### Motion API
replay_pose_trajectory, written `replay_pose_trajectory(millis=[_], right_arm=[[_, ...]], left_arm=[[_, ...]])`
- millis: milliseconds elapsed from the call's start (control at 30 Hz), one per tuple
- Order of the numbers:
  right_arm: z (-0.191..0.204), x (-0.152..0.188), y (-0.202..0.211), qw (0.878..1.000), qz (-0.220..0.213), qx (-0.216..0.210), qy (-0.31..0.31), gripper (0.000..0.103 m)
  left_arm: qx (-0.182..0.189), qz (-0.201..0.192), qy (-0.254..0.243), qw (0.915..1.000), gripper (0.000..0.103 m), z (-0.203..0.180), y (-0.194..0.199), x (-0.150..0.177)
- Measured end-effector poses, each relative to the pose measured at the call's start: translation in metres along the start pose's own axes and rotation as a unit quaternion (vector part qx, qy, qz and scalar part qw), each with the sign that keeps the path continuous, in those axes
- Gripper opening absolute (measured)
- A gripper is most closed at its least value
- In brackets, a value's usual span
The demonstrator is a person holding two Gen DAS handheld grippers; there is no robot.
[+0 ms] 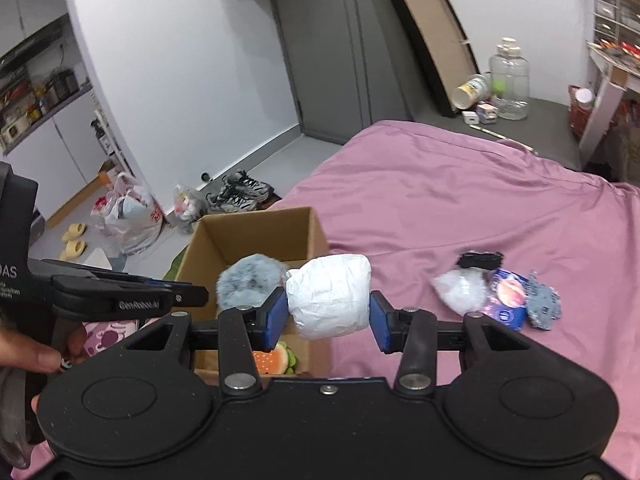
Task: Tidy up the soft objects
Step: 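Carry the hamburger plush and white roll over the box with both grippers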
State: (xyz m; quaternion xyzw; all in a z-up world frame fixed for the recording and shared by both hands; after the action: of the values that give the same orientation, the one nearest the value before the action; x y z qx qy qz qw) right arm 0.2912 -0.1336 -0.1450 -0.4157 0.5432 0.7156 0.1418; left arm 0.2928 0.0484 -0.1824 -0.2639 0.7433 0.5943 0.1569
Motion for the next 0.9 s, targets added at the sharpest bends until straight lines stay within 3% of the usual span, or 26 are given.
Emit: replay_pose_trajectory(millis=[200, 367, 500, 900], right_arm=[[0.035, 0.001, -0.020, 1.000, 0.020, -0.021, 0.000, 0.043], [0.057, 0.004, -0.040, 0.998, 0.041, -0.036, -0.007, 0.043], [0.077, 0.008, -0.052, 0.997, 0.057, -0.045, -0.005, 0.043], [0.101, 0.022, -0.086, 0.994, 0.102, -0.043, -0.008, 0.044]], left_arm=[[0.005, -0.022, 0.002, 0.9997, 0.018, 0.021, 0.019, 0.016], [-0.001, -0.064, 0.001, 0.9980, 0.058, 0.040, 0.040, 0.019], [-0.019, -0.096, -0.004, 0.9952, 0.078, 0.055, 0.053, 0.022], [-0.034, -0.120, 0.030, 0.9917, 0.083, 0.104, 0.062, 0.036]])
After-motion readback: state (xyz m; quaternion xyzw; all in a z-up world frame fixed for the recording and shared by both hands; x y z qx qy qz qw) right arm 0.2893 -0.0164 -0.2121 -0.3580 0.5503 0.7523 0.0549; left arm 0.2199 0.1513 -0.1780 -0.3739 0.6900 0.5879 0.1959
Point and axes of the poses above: each gripper's, at about its wrist camera, not at the fingertips, and y roughly against the way its jaws point, z to its left, x to its underside, the point moved 9 cm from there along -y, roughly the way its jaws point, and after that the axes turned 8 degrees about y, right-handed, at the moved point
